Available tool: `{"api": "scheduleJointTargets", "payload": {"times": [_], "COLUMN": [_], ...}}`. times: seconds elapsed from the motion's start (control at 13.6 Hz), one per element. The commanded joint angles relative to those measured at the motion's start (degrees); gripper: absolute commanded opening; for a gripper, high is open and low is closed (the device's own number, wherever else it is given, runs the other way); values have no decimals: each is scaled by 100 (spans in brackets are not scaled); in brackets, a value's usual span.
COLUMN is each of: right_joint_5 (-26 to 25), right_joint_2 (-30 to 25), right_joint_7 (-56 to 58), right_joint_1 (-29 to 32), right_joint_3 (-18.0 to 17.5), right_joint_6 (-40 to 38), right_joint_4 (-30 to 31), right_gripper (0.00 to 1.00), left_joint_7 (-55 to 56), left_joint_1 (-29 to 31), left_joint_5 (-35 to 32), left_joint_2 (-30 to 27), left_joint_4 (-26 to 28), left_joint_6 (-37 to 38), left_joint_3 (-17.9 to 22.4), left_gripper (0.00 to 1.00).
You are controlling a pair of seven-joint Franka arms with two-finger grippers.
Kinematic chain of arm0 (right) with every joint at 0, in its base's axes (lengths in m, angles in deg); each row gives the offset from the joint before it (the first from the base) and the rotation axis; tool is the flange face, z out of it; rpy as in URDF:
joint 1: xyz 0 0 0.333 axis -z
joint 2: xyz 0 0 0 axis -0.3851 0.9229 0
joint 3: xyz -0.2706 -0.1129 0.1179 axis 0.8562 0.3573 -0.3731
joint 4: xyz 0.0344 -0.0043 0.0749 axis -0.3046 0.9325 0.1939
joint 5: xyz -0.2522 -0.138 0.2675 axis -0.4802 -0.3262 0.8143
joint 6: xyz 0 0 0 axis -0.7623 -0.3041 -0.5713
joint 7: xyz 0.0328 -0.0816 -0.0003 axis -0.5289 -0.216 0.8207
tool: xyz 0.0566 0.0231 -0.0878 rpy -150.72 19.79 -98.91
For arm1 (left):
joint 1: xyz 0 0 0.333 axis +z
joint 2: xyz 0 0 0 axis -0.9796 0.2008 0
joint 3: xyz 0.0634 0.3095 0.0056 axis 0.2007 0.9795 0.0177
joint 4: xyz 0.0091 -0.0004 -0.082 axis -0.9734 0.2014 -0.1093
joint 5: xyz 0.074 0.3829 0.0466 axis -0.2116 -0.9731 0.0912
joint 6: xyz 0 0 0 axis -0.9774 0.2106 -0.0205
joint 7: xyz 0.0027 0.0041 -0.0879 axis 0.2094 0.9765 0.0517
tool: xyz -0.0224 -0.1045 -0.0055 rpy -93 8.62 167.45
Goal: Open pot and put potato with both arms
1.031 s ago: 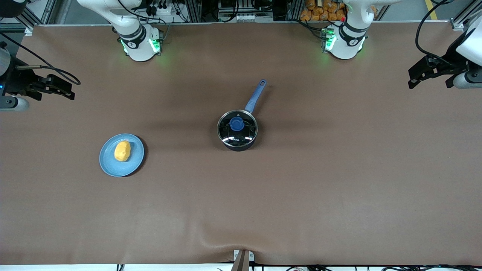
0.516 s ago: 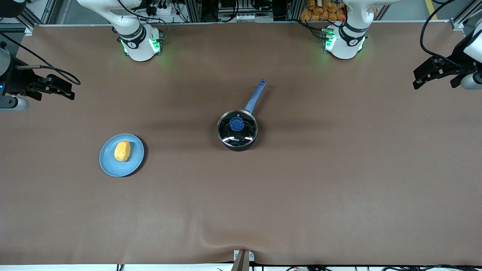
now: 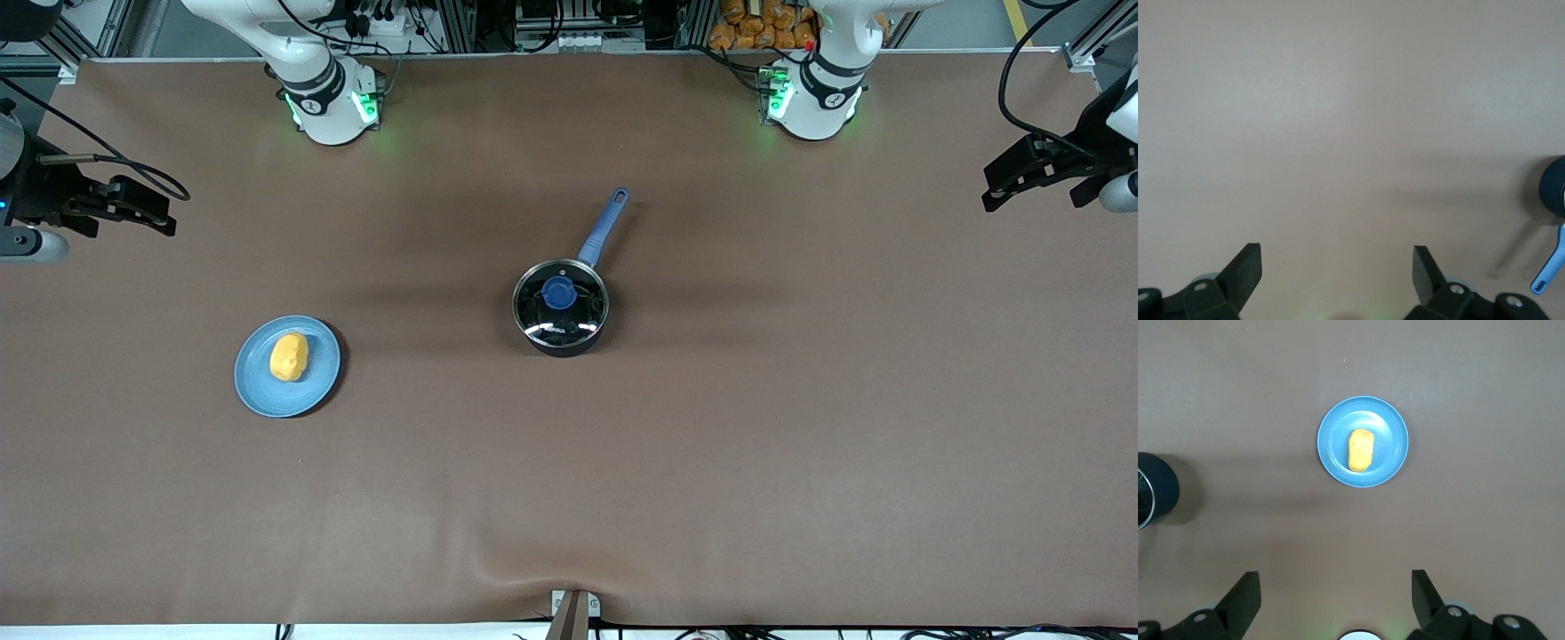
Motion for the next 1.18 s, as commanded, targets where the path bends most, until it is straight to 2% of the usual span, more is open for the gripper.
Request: {"api": "scheduleJointTargets", "payload": {"times": [0.0, 0.81, 1.1], "right_joint_5": [67, 67, 67], "right_joint_2": [-167, -159, -167], "right_joint_7": [104, 113, 130], "right_joint_1": [93, 93, 84], "right_joint_3": [-35, -27, -27], "right_joint_6": [8, 8, -27], "right_joint_4": [160, 160, 195], "right_gripper": [100, 100, 100], "left_joint_7": [-115, -88, 26], "left_joint_1": [41, -11, -230], "left_joint_5": [112, 139, 130], "left_joint_2": [5, 5, 101], "left_joint_4": [-98, -89, -98], "left_joint_6": [100, 100, 100], "left_joint_3": [-26, -96, -140], "left_gripper": [100, 100, 100]}}
